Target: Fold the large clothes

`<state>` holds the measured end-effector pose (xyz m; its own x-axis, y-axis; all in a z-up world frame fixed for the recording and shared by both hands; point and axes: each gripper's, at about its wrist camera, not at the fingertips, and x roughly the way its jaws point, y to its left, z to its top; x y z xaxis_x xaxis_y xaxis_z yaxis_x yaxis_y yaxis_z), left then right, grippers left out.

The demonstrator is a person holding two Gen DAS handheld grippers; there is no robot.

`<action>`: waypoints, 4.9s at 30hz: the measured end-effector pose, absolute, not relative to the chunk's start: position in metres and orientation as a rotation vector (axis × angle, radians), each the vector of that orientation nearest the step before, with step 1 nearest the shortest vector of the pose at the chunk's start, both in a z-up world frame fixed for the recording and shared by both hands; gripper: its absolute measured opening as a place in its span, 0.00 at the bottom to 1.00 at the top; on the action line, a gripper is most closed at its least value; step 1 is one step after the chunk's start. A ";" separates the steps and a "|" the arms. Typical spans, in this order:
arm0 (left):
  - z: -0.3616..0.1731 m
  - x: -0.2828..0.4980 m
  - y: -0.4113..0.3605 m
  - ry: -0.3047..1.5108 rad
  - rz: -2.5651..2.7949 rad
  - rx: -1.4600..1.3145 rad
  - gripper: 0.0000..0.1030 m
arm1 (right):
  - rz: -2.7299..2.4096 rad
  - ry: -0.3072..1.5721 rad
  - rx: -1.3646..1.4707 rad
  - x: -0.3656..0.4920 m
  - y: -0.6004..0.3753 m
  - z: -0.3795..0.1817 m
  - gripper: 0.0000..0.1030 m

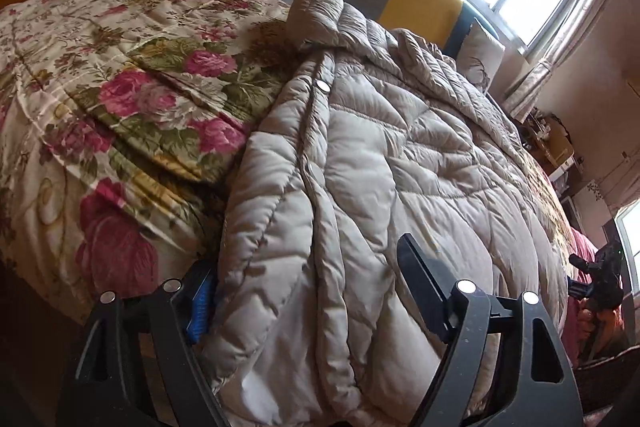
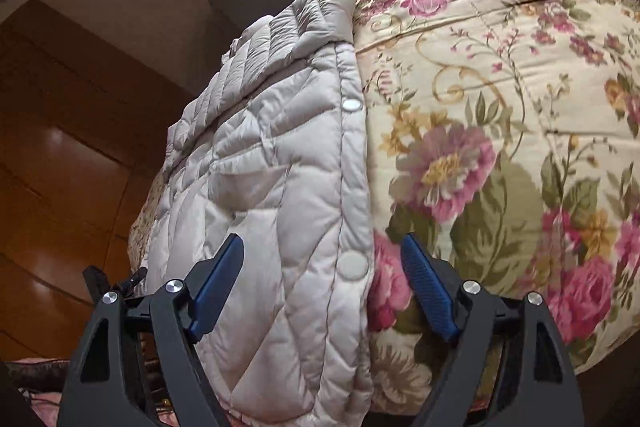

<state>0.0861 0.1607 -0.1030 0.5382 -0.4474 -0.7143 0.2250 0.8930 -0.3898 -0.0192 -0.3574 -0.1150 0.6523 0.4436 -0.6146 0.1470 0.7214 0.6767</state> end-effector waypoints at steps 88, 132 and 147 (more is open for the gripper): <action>-0.067 0.232 0.097 1.007 -0.667 -0.835 0.47 | 0.371 0.402 1.292 0.079 -0.412 -0.113 0.51; -0.066 0.249 -0.019 0.904 -0.274 0.127 0.27 | -0.051 0.837 0.077 0.195 -0.276 -0.063 0.00; -0.027 0.221 -0.003 0.797 -0.280 -0.067 0.57 | -0.043 0.794 0.168 0.205 -0.289 -0.096 0.00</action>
